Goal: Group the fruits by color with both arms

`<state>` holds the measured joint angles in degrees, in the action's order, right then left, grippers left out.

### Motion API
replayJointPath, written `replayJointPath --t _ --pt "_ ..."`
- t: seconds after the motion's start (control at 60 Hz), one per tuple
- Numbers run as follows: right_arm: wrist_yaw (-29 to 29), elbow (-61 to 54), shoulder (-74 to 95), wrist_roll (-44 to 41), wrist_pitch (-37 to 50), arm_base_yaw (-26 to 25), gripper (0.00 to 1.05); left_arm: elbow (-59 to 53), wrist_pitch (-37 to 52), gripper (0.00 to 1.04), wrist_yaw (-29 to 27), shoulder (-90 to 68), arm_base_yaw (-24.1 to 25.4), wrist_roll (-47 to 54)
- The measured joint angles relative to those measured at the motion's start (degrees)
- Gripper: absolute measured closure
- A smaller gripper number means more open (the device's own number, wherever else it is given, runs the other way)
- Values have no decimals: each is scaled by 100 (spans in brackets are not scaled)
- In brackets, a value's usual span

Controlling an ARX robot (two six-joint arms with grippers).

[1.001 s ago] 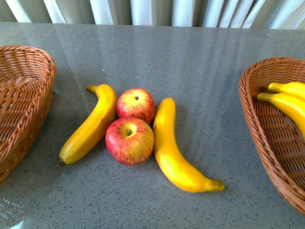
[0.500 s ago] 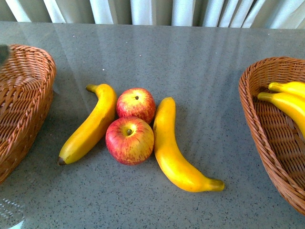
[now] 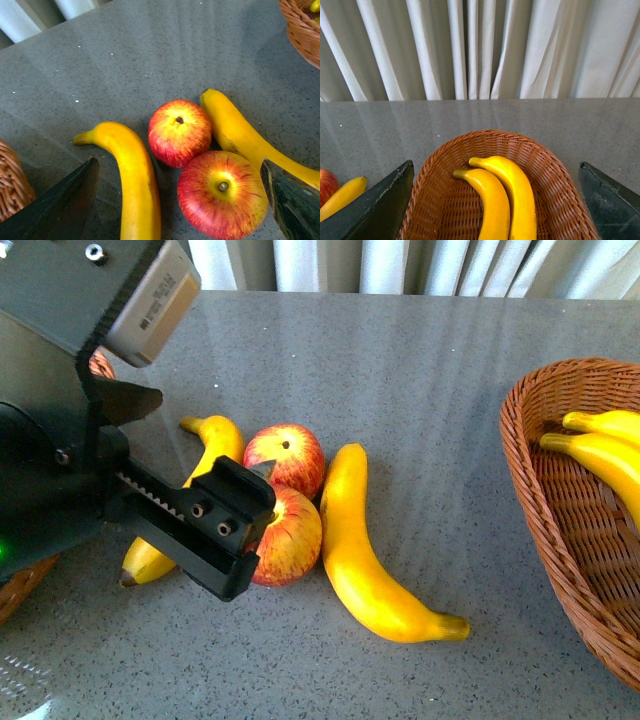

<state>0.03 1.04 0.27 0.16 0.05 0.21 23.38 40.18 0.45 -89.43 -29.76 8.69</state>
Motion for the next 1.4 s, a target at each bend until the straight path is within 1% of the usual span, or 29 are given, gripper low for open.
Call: replayJointPath --t 0.15,0.55,0.85,1.401 --pt "0 0 0 0 0 0 9 125 46 9 254 -376 -118 -55" --pt "0 0 0 0 0 0 9 201 205 9 426 -966 -286 -221" --pt "-2 0 0 0 0 0 9 348 374 9 448 -1558 -304 -188" --pt "-2 0 0 -2 0 0 9 507 398 9 448 -1882 -267 -164"
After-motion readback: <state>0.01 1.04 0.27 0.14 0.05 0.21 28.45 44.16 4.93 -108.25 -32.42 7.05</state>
